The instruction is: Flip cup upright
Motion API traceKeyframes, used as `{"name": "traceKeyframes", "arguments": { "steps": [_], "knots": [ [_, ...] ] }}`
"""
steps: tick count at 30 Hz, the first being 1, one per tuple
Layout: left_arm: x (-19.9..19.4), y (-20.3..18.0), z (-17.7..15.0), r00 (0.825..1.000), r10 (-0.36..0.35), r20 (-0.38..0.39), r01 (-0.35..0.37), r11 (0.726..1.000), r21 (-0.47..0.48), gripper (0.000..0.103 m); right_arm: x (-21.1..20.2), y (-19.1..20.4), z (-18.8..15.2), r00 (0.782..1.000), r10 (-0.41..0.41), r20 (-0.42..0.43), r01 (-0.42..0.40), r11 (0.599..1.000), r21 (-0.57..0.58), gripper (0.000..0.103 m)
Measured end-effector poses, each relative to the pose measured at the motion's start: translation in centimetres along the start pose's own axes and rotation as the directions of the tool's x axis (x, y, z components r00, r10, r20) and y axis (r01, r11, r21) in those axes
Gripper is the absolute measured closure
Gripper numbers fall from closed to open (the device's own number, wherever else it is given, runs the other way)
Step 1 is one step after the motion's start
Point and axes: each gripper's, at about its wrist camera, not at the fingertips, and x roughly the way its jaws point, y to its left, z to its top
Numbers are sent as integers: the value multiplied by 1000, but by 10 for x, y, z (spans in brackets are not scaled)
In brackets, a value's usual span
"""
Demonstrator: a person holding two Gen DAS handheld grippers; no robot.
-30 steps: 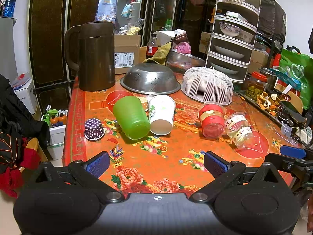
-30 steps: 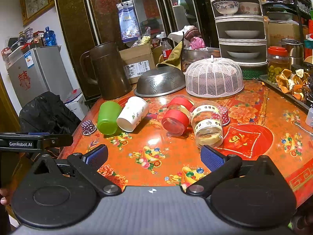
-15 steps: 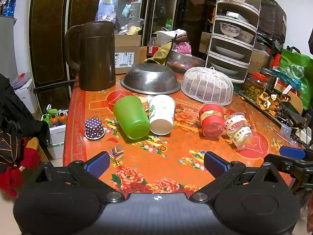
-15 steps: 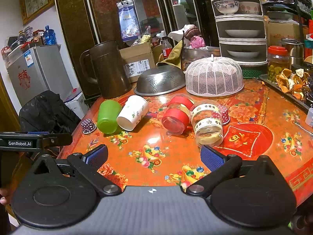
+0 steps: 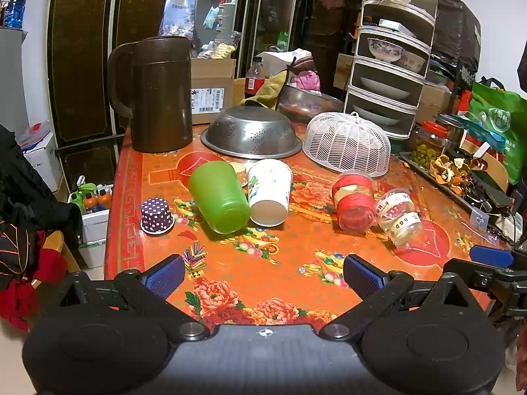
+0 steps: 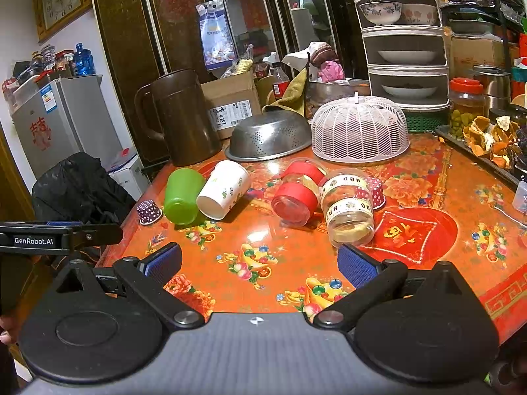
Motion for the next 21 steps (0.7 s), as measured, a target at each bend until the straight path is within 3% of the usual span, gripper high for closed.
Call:
{"name": "traceKeyframes", "arguments": {
  "steps": [15, 21],
  "knots": [
    [0, -3, -1, 1000, -2, 0, 2, 1000, 7, 0, 0, -1, -1, 1000, 1, 0, -1, 1000, 2, 1],
    [10, -8, 10, 996, -79, -29, 79, 997, -12, 0, -3, -6, -4, 1000, 0, 0, 0, 1000, 11, 1]
  ]
}}
